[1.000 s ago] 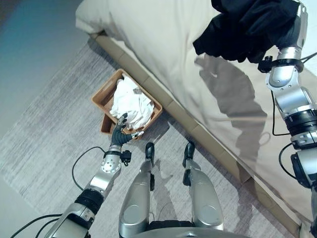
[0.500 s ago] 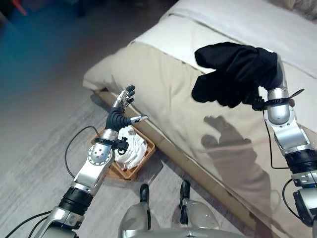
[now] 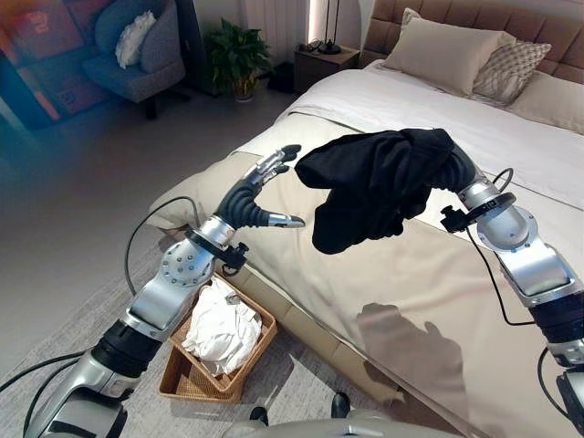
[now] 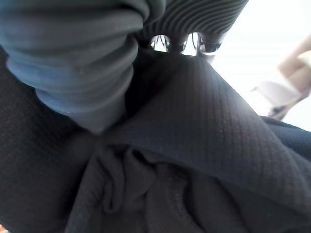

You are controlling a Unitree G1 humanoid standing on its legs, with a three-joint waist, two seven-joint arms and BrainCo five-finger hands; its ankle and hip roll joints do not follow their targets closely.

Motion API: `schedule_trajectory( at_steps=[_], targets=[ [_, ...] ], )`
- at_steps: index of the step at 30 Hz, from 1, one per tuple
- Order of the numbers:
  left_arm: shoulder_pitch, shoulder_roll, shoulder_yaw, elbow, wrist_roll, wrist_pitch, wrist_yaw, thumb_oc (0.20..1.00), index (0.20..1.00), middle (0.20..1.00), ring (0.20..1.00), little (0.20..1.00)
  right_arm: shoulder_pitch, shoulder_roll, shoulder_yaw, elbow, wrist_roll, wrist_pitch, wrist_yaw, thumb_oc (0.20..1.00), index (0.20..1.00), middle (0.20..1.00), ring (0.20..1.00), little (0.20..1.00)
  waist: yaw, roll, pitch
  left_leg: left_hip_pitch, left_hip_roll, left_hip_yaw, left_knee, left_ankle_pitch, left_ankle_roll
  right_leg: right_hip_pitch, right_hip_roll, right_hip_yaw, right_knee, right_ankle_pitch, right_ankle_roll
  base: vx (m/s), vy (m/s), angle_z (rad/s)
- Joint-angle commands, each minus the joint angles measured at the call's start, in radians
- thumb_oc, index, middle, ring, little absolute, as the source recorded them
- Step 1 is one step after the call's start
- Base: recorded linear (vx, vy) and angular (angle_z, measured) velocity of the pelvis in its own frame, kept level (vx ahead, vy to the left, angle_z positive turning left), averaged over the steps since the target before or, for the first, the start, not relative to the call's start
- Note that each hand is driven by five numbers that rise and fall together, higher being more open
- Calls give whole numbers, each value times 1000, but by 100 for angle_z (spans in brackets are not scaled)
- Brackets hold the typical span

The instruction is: Pick up clothes into the bucket

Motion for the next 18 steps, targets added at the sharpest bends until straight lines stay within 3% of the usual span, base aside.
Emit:
schedule_trajectory(
  at_steps=[1, 18],
  targets=[
    [-67, -16, -25, 97, 88, -24, 14, 1000, 1000, 1000, 1000, 1000, -81, 17, -1, -89, 94, -69, 2, 200, 200, 200, 200, 200, 14, -45, -101, -37, -17, -31, 98, -85, 6, 14, -49, -12, 84, -69, 60, 17, -4, -6],
    [-102, -152, -69, 176, 158, -15, 38, 1000, 1000, 1000, 1000, 1000, -146, 119, 109, -223, 205, -86, 83, 200, 200, 200, 200, 200, 14, -49, -103, -25, -14, -40, 95, -85, 10, 32, -50, -18, 84, -72, 60, 0, 0, 0]
  ],
)
